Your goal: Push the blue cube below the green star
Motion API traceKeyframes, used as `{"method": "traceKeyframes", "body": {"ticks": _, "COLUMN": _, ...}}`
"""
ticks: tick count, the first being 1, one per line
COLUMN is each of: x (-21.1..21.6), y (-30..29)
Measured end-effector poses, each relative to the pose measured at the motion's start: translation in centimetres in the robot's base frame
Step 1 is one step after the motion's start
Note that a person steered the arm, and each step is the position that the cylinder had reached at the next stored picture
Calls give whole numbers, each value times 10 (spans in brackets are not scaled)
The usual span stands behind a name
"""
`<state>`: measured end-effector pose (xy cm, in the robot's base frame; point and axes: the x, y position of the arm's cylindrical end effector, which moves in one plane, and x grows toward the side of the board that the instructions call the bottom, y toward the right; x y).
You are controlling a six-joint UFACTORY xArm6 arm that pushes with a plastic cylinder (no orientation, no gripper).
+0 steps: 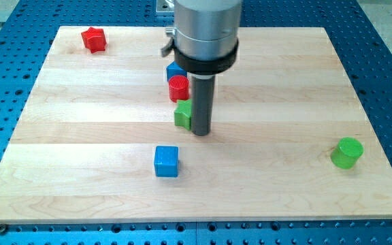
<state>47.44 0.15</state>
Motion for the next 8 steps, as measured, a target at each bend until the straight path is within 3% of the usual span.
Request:
{"method": "traceKeyframes", "body": {"ticks": 3, "x": -1, "y": -16}}
{"method": "traceKeyframes", "body": {"ticks": 5, "x": 87, "y": 46}}
{"method": "traceKeyframes", "body": {"ticks": 6, "x": 124, "y": -30}}
{"method": "traceKeyframes", "body": {"ticks": 7, "x": 94, "y": -67}}
{"method": "traceKeyframes", "body": {"ticks": 8, "x": 64, "y": -65}}
